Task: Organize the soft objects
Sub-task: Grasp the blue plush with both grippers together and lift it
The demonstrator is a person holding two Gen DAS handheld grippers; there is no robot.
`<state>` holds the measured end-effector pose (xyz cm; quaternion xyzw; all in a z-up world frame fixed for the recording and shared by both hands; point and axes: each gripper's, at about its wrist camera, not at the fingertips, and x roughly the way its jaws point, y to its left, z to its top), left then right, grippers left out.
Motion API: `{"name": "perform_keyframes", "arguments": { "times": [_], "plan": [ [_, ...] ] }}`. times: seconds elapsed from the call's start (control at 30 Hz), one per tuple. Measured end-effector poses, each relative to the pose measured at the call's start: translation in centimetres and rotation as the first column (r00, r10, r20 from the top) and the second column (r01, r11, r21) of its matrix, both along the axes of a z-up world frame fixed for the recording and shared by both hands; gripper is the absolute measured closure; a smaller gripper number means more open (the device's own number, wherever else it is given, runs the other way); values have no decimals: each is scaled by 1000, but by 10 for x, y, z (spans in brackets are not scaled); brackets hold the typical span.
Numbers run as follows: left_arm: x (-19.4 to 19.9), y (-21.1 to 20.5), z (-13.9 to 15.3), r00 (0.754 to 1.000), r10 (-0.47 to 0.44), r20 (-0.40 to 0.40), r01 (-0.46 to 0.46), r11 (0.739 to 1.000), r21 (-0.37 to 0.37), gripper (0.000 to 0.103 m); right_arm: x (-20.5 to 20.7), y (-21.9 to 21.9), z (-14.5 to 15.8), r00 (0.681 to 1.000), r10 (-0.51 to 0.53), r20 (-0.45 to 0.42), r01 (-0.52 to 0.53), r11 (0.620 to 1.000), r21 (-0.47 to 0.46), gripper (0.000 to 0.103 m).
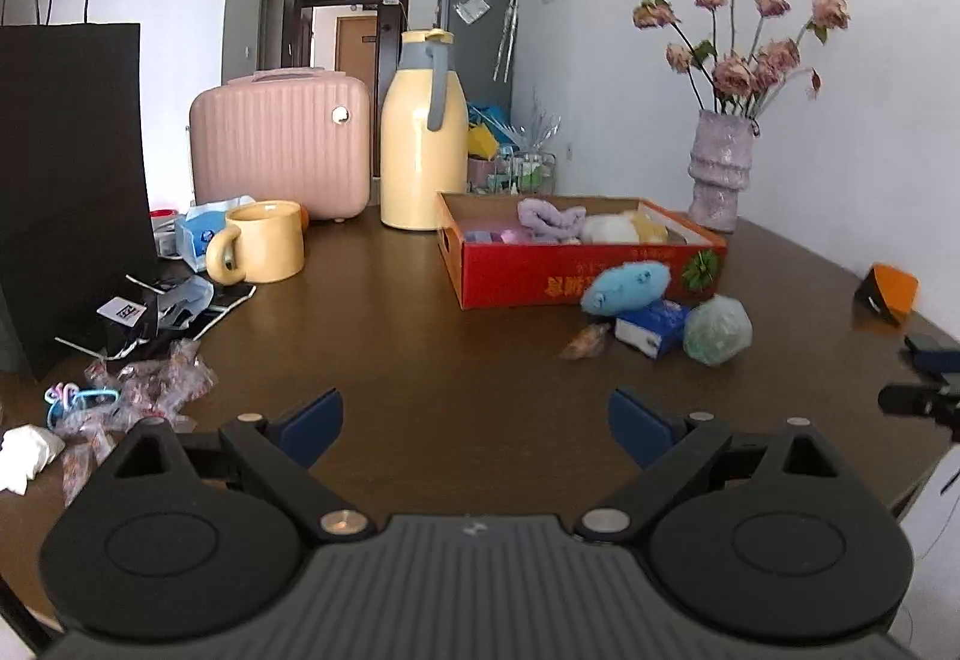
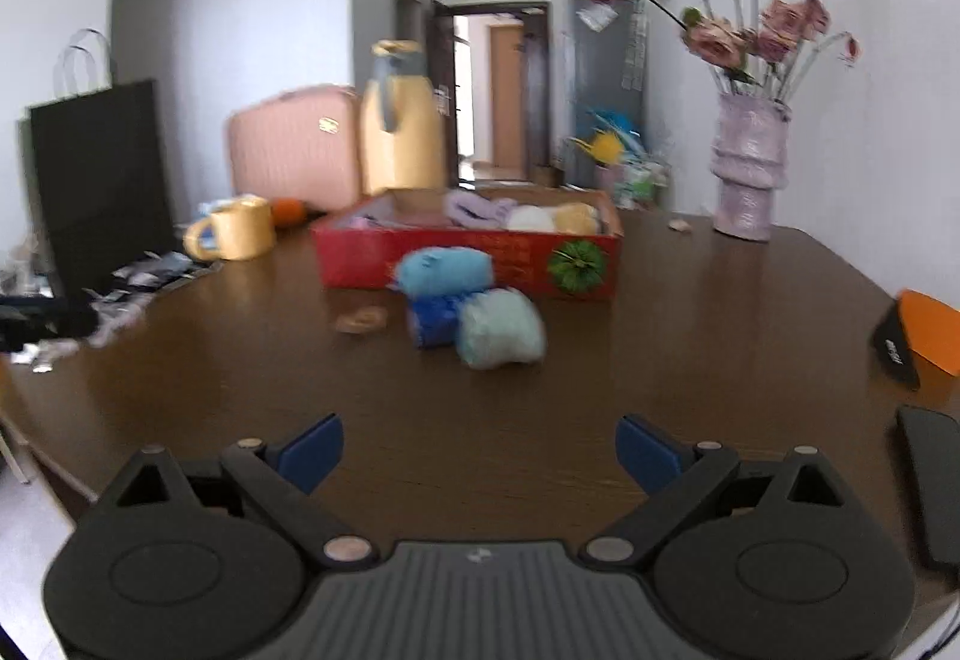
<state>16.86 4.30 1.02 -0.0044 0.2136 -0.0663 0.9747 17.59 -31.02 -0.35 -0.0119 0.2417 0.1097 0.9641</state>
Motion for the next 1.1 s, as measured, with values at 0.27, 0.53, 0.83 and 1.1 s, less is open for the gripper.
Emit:
{"name": "perform_keyframes", "arguments": {
  "times": [0.27,0.53,0.83,1.1],
  "plan": [
    [41,-3,-17,998,-16,-55,14,1000,-28,6,30,-16,-6,995,-98,-10,99,991,95,5],
    [137,-26,-13,975,-199,-103,168,953,-252,14,115,-4,0,998,-59,-29,63,973,222,19],
    [282,-61,-49,883,-386,-268,189,814,-549,39,250,17,-16,990,34,-133,20,923,383,41],
    [305,-52,-82,844,-429,-322,97,712,-696,64,282,23,-47,979,103,-174,-8,881,473,69]
  ]
}}
